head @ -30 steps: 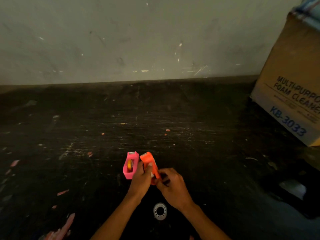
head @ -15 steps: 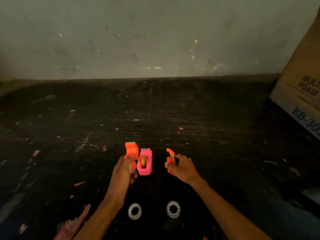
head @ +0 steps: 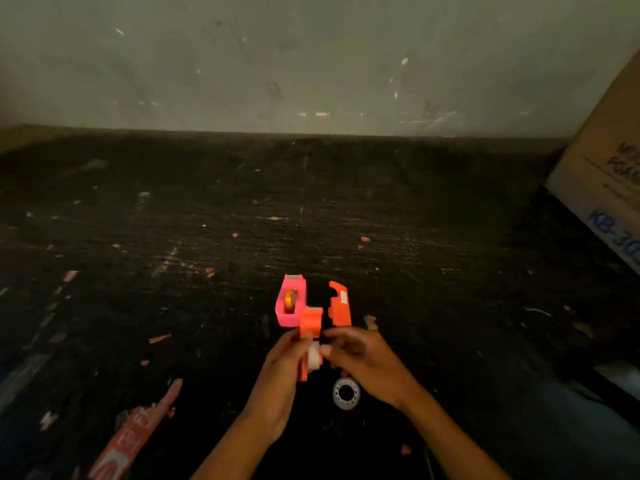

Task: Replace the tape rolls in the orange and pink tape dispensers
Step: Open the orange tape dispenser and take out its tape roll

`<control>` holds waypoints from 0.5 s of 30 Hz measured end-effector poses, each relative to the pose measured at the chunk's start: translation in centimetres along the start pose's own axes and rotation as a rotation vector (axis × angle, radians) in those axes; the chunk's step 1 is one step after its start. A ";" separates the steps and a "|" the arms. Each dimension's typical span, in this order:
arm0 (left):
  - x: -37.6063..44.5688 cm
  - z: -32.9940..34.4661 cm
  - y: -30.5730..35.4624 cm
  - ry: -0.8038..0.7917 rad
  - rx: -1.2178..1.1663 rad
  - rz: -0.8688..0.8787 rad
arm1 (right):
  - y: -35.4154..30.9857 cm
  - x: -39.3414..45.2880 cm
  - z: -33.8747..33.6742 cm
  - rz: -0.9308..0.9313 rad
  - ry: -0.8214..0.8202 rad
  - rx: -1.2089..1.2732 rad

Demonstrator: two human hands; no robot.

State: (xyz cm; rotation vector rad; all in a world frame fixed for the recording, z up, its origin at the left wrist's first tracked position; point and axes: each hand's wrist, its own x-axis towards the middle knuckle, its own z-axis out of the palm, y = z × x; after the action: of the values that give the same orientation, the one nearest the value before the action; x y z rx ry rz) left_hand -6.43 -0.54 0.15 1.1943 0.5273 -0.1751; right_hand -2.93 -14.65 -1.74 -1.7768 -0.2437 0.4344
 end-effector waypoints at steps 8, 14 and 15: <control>-0.8 1.8 -1.9 -0.224 0.066 -0.165 | 0.2 -5.1 -1.5 0.085 0.122 0.225; 0.2 0.7 -1.4 -0.073 0.004 -0.046 | 3.4 -5.8 -3.8 0.144 0.270 -0.268; 0.4 0.1 -1.2 -0.053 0.012 -0.044 | 4.1 -5.8 -3.5 0.169 0.212 -0.387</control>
State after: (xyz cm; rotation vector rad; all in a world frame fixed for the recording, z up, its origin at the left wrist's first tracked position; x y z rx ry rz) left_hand -6.55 -1.01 -0.97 1.1867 0.5069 -0.2471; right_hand -7.02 -21.02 -4.08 -2.2165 -0.0262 0.3291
